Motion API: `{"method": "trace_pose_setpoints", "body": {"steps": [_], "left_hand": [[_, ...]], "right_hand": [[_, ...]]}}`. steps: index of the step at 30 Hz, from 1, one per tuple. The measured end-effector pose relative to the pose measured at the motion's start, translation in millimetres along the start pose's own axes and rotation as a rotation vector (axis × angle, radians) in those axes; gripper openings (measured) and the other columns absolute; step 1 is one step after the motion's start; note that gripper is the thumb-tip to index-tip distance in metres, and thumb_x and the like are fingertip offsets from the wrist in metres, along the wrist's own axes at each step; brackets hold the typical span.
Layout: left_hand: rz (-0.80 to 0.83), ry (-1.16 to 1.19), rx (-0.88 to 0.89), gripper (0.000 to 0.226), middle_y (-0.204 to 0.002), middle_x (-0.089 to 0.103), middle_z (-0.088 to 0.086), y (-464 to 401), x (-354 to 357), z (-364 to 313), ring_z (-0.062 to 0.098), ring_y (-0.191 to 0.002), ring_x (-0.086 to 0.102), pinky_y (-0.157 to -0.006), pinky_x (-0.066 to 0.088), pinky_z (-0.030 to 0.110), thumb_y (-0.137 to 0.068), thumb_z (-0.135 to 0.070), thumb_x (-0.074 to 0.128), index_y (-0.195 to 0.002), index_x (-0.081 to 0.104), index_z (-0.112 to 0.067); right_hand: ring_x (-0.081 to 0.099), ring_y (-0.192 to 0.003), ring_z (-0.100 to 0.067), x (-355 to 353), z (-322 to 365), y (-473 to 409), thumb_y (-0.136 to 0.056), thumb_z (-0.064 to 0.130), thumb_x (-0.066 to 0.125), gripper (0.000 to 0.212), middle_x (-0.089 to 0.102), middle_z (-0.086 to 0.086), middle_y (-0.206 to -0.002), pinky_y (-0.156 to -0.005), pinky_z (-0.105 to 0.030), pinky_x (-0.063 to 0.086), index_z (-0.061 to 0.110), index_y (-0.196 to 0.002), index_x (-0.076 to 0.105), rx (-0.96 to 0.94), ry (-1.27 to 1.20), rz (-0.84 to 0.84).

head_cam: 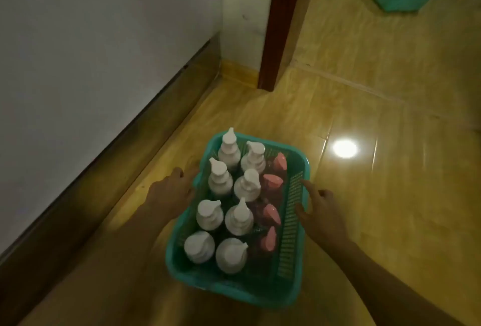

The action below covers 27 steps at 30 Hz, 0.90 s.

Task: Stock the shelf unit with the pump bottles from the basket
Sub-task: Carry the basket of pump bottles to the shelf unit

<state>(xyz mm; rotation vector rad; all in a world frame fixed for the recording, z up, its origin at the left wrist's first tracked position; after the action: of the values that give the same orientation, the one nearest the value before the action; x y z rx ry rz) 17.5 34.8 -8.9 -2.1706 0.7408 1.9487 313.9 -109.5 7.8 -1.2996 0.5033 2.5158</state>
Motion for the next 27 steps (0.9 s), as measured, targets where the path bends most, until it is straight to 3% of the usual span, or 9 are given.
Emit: {"method": "trace_pose_setpoints", "body": {"steps": [5,7,11,17,22,27], "left_hand": [[0.095,0.01,-0.021,0.061,-0.129,0.044,0.007,-11,46,11,0.025,-0.095,0.058,-0.066,0.05,0.032,-0.091,-0.048,0.048,-0.144,0.022,-0.035],[0.082,0.06,-0.014,0.064,-0.13,0.045,0.008,-13,56,10,0.026,-0.102,0.057,-0.07,0.049,0.032,-0.09,-0.044,0.052,-0.146,0.024,-0.03],[0.06,0.186,-0.012,0.072,-0.12,0.052,0.012,-19,70,7,0.026,-0.102,0.057,-0.076,0.05,0.033,-0.085,-0.033,0.064,-0.146,0.027,-0.022],[-0.014,0.248,-0.009,0.065,-0.111,0.056,0.013,-27,77,7,0.029,-0.099,0.057,-0.078,0.052,0.042,-0.082,-0.032,0.068,-0.138,0.036,-0.021],[-0.054,0.308,-0.002,0.061,-0.118,0.058,0.013,-31,86,12,0.028,-0.104,0.057,-0.082,0.052,0.042,-0.083,-0.027,0.067,-0.136,0.038,-0.023],[-0.09,0.345,-0.003,0.06,-0.12,0.058,0.014,-30,86,11,0.029,-0.107,0.057,-0.085,0.05,0.039,-0.084,-0.024,0.066,-0.138,0.04,-0.021]], "right_hand": [[0.055,-0.093,-0.017,40,-22,-5,-0.084,0.052,0.057,0.058,0.036,0.005,-0.107,-0.076,-0.042,0.059,0.042,-0.135,0.031,0.064,-0.047,0.097],[0.053,-0.095,-0.018,50,-27,-7,-0.085,0.047,0.058,0.057,0.033,0.005,-0.107,-0.079,-0.041,0.057,0.039,-0.136,0.032,0.098,-0.075,0.102],[0.05,-0.092,-0.015,63,-35,-8,-0.087,0.046,0.057,0.062,0.035,0.003,-0.113,-0.069,-0.031,0.054,0.036,-0.139,0.026,0.134,-0.092,0.109],[0.053,-0.109,-0.022,71,-36,-7,-0.09,0.039,0.055,0.056,0.042,-0.006,-0.129,-0.085,-0.042,0.056,0.027,-0.14,0.03,0.156,-0.102,0.119],[0.046,-0.097,-0.013,75,-34,-9,-0.092,0.031,0.053,0.044,0.042,-0.005,-0.124,-0.081,-0.034,0.052,0.021,-0.132,0.038,0.184,-0.115,0.073],[0.049,-0.102,-0.019,77,-36,-12,-0.091,0.021,0.053,0.037,0.044,-0.008,-0.124,-0.085,-0.043,0.054,0.019,-0.126,0.041,0.216,-0.137,0.022]]}}
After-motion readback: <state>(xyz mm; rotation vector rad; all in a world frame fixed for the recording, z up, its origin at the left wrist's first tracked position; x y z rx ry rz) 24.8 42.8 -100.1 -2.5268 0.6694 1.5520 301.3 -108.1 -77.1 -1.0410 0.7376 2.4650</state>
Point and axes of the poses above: each hand's wrist, its own y-axis away from the middle knuckle, its own x-axis out of the palm, z = x × y, the point moved 4 cm from there along -y, towards the middle knuckle
